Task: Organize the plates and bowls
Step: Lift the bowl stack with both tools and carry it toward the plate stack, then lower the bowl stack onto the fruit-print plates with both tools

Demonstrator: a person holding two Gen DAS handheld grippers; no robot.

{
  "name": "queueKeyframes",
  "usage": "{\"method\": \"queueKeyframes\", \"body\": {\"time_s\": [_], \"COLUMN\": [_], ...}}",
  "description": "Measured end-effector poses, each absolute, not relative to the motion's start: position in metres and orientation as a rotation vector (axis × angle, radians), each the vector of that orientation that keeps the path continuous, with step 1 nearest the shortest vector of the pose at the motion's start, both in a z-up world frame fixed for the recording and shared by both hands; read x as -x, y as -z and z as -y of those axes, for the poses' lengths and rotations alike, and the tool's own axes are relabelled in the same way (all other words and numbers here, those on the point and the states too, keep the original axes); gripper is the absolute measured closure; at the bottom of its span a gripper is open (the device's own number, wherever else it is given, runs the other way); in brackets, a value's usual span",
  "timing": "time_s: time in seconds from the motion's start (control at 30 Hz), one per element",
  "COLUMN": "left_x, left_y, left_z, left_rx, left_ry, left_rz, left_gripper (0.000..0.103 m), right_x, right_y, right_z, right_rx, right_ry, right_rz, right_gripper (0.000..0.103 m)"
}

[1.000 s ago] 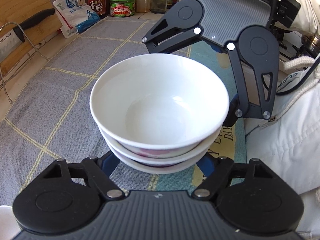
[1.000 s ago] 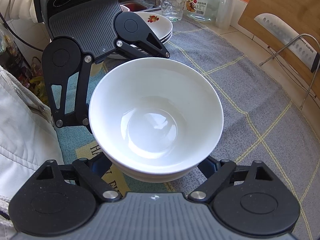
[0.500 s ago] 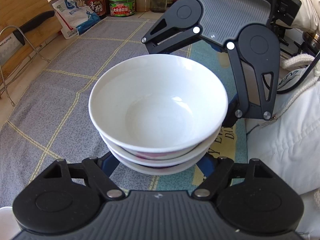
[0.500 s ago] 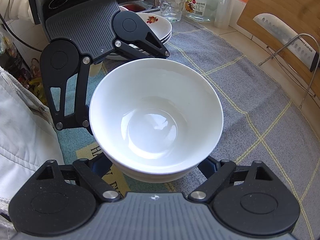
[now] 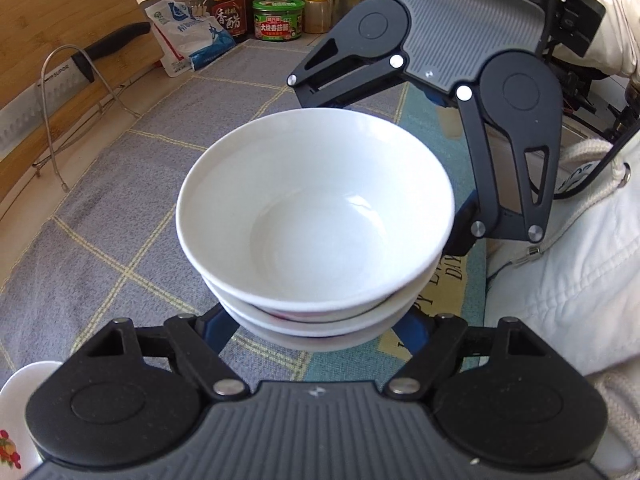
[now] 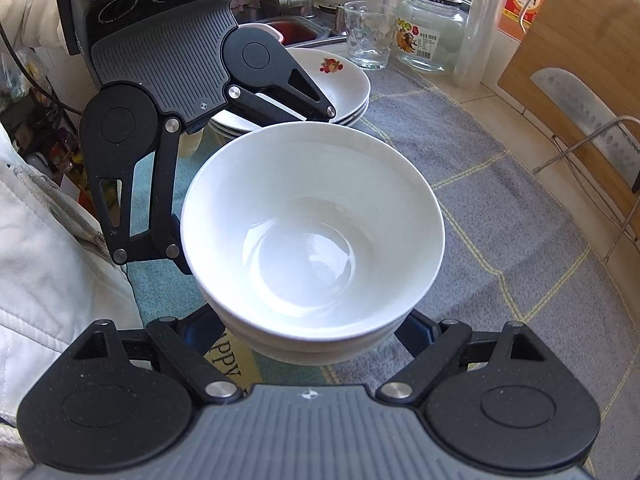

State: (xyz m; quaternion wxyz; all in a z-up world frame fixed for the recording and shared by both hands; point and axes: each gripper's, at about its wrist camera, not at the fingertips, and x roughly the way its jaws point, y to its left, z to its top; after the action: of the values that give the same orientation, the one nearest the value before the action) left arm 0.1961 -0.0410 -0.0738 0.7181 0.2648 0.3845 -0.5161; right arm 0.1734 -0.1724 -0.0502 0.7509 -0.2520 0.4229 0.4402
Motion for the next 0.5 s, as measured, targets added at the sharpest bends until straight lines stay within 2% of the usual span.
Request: {"method": "queueKeyframes", "body": {"time_s": [0.5], "left_x": [-0.203], "left_y": [0.033], "left_z": [-0.064], "left_rx": [-0.529], "left_ry": [0.847], "left_rz": [-0.821], "left_gripper": [0.022], "right_x": [-0.216], "right_y": [0.02], "right_z": [0.067], "right_rx": [0.721], "right_ry": [-1.145], "right_rz": [-0.741], "right_gripper": [0.01]}}
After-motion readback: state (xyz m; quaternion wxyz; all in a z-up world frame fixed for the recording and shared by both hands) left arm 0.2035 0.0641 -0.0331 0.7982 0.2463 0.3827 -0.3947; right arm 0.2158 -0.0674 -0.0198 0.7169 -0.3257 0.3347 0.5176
